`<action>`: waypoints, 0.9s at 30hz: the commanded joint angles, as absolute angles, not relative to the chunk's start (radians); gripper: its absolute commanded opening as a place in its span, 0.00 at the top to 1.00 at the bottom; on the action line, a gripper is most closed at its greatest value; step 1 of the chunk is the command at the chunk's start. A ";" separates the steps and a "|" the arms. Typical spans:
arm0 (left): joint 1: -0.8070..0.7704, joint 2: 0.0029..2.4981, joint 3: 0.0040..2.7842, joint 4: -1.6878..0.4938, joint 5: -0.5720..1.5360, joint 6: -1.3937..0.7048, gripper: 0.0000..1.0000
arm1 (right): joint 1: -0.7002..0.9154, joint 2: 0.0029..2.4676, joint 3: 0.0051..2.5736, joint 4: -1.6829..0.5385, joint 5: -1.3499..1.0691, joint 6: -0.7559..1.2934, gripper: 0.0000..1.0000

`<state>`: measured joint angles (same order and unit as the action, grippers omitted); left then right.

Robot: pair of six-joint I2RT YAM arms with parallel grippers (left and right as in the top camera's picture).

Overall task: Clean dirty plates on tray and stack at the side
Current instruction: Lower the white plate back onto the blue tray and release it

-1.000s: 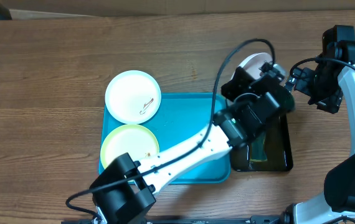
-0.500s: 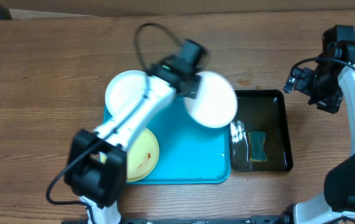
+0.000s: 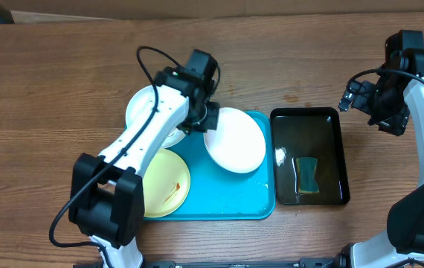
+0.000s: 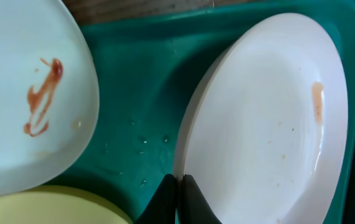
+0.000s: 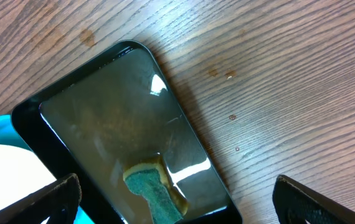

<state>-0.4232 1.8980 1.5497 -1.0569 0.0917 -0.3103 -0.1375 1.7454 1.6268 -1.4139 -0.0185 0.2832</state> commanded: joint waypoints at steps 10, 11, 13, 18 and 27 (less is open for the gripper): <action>-0.461 1.864 1.426 -0.971 0.117 -0.396 0.72 | -0.142 1.730 1.645 -1.411 -0.012 0.280 0.00; -0.460 1.864 1.427 -0.971 0.125 -0.392 0.63 | -0.142 1.730 1.645 -1.411 -0.012 0.280 0.00; -0.456 1.864 1.436 -0.972 0.168 -0.360 0.58 | -0.142 1.730 1.645 -1.411 -0.012 0.280 0.00; -0.451 1.837 1.522 -1.055 0.185 -0.345 0.57 | -0.142 1.730 1.645 -1.411 -0.012 0.280 0.00; -0.335 1.690 1.561 -1.237 0.168 -0.344 0.53 | -0.142 1.730 1.645 -1.290 -0.021 0.286 0.00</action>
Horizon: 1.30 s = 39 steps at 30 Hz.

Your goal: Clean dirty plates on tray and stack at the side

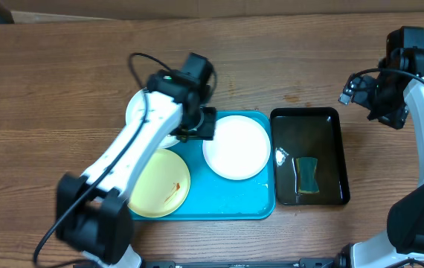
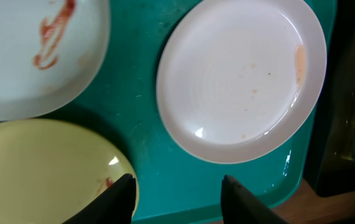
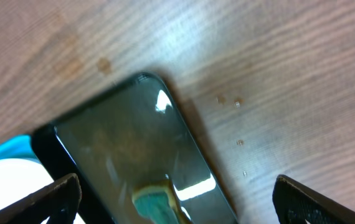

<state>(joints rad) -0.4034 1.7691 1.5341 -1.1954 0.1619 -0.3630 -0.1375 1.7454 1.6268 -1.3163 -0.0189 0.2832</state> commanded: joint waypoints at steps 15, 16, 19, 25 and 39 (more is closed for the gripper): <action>-0.090 1.647 1.549 -1.323 0.185 -0.284 0.00 | 0.041 1.730 1.554 -1.580 -0.202 0.254 0.20; -0.090 1.647 1.549 -1.324 0.173 -0.284 0.00 | 0.078 1.730 1.518 -1.576 -0.151 0.298 0.18; -0.091 1.647 1.549 -1.324 0.169 -0.284 0.00 | 0.162 1.730 1.403 -1.518 0.006 0.426 0.13; -0.091 1.647 1.549 -1.324 0.169 -0.284 0.00 | 0.232 1.730 1.148 -1.295 0.036 0.472 0.10; -0.091 1.647 1.549 -1.324 0.169 -0.284 0.00 | 0.232 1.730 0.955 -0.884 0.032 0.471 0.96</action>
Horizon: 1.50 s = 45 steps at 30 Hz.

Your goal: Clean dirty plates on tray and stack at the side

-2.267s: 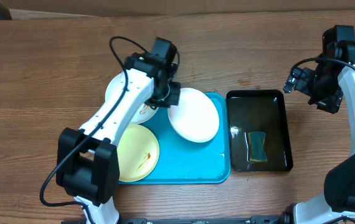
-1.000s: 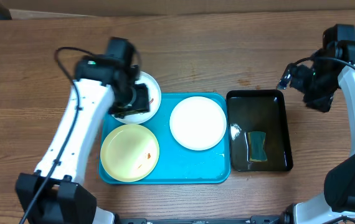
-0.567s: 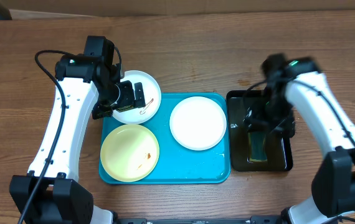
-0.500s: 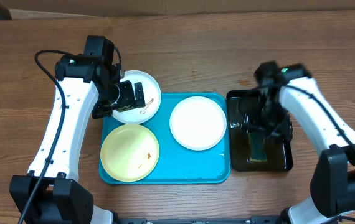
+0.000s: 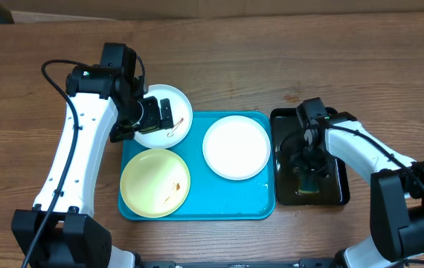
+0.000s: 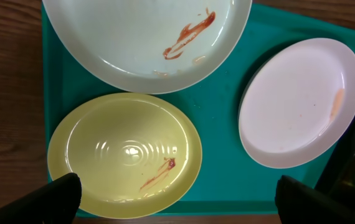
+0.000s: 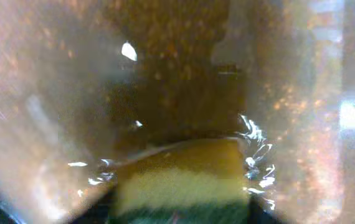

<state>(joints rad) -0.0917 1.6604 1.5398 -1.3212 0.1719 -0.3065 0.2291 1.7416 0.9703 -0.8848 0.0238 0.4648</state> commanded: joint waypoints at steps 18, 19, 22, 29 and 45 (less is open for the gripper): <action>-0.091 1.647 1.549 -1.324 0.169 -0.284 0.00 | 0.237 1.730 0.972 -1.122 -0.056 0.465 0.16; -0.091 1.647 1.549 -1.324 0.169 -0.284 0.00 | 0.241 1.730 0.964 -1.123 -0.056 0.465 0.22; -0.091 1.647 1.549 -1.324 0.169 -0.284 0.00 | 0.248 1.730 0.934 -1.104 -0.055 0.465 0.48; -0.091 1.647 1.549 -1.324 0.169 -0.284 0.00 | 0.241 1.730 0.945 -1.076 -0.062 0.445 0.35; -0.091 1.647 1.549 -1.255 0.115 -0.282 0.00 | 0.200 1.730 1.164 -1.192 -0.125 0.326 0.00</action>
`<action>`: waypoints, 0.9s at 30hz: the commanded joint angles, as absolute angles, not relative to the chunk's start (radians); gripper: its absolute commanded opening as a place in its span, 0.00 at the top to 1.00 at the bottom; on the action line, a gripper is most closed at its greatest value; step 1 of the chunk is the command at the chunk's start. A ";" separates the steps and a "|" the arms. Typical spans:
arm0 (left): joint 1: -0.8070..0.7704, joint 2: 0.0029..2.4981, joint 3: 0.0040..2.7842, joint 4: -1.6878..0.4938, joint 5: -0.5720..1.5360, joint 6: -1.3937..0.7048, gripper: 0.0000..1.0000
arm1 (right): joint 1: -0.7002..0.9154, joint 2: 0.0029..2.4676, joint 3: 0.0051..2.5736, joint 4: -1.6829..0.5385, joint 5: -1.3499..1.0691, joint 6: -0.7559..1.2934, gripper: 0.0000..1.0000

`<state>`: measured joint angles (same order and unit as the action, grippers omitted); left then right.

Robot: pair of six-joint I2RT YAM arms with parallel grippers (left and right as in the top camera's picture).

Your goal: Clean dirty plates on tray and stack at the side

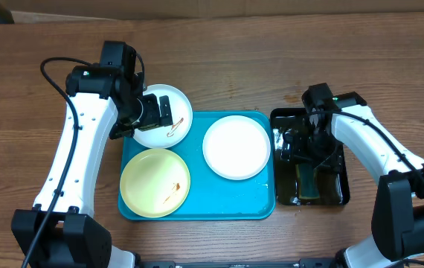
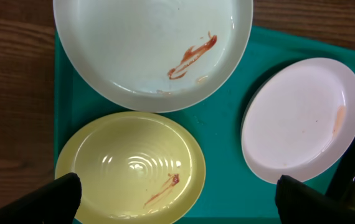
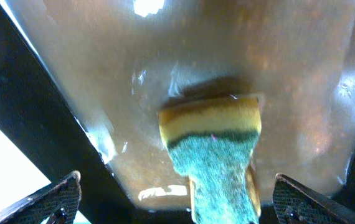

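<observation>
Three plates with red smears lie on the teal tray (image 1: 212, 205): a pale plate (image 2: 140, 50) over its far left corner, a yellow plate (image 2: 131, 168) at the near left, and a white plate (image 2: 302, 118) on the right. My left gripper (image 1: 151, 114) hangs open above the pale plate, holding nothing. A yellow-and-green sponge (image 3: 215, 149) lies in the water of the black basin (image 1: 332, 119). Above it my right gripper (image 3: 177, 199) is open, its fingertips wide of the sponge on either side.
The basin stands directly right of the tray, their sides almost touching. Bare wooden table (image 1: 271, 59) surrounds both. The left arm reaches in from the near left and the right arm from the near right.
My right gripper was down close against the sponge in the basin; now it sits higher over it, open, with the sponge still in the water. The left gripper has barely shifted.
First my left gripper was shut on the rim of the tilted white plate, with the right gripper far off at the back right. Then the plate lay flat and the left gripper was open. Later the left hung over the pale plate and the right reached the sponge.
</observation>
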<state>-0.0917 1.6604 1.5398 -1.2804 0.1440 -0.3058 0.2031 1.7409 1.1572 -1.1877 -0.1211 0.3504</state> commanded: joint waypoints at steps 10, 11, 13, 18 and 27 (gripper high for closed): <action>-0.090 1.642 1.549 -1.530 0.122 -0.245 0.00 | 0.175 1.730 1.189 -1.198 -0.125 0.310 0.00; -0.091 1.638 1.547 -1.552 0.120 -0.256 0.00 | 0.175 1.730 1.189 -1.194 -0.125 0.310 0.00; -0.090 1.611 1.527 -1.571 0.087 -0.304 0.00 | 0.175 1.730 1.189 -1.174 -0.125 0.310 0.00; -0.090 1.512 1.386 -1.490 0.012 -0.411 0.00 | 0.175 1.730 1.189 -1.073 -0.125 0.310 0.00; 0.011 1.492 1.105 -1.327 -0.021 -0.400 0.00 | 0.175 1.730 1.189 -0.872 -0.125 0.310 0.00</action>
